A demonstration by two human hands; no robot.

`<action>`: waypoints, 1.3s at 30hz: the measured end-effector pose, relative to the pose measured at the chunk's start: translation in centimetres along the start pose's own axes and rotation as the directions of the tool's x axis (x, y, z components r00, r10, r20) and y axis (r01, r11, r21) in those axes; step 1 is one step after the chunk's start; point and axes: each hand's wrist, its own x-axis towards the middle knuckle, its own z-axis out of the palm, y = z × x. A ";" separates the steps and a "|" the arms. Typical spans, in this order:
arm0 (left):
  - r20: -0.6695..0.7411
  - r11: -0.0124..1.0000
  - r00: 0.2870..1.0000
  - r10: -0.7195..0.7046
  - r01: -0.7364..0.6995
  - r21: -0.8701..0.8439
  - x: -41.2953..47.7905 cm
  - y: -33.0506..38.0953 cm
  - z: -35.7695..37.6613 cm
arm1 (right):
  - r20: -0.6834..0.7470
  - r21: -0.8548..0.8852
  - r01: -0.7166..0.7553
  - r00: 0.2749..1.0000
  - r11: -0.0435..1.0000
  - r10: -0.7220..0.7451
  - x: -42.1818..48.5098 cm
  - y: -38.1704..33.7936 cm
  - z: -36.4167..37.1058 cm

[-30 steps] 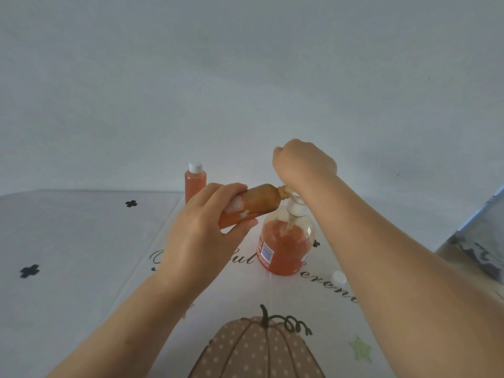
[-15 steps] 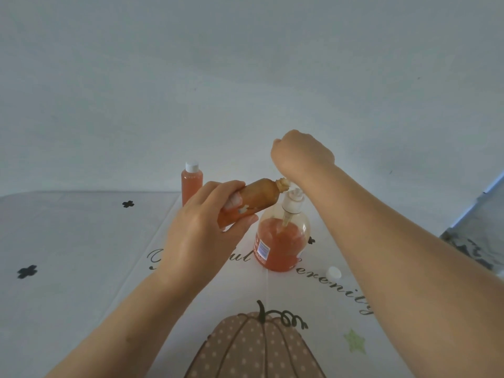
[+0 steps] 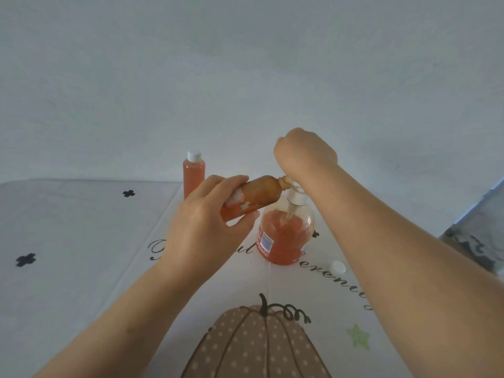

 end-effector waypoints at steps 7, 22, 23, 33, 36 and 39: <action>-0.013 1.000 1.000 0.020 -0.020 -0.021 0.0 0.6 -0.3 | -0.010 -0.029 0.044 0.999 0.999 -0.044 -0.1 -0.4 -1.2; 0.016 0.999 0.999 -0.039 0.039 -0.016 0.0 0.3 0.1 | -0.029 0.071 0.048 0.999 0.996 -0.046 0.4 0.5 0.3; 0.019 0.999 0.999 -0.040 0.040 -0.015 -0.1 0.3 0.1 | -0.028 0.077 0.053 0.998 0.996 -0.051 0.4 0.5 0.3; -0.016 0.997 0.999 -0.039 0.037 -0.067 -0.2 0.8 -0.2 | -0.041 -0.009 0.119 0.992 0.993 -0.119 0.7 0.2 -0.8; -0.011 0.996 0.999 -0.051 0.050 -0.076 -0.1 0.8 -0.2 | -0.058 -0.010 0.122 0.991 0.993 -0.122 0.9 0.3 -0.6; -0.002 0.997 0.999 -0.049 0.049 -0.065 -0.1 0.7 0.0 | -0.061 -0.001 0.117 0.991 0.993 -0.117 1.1 0.5 -0.1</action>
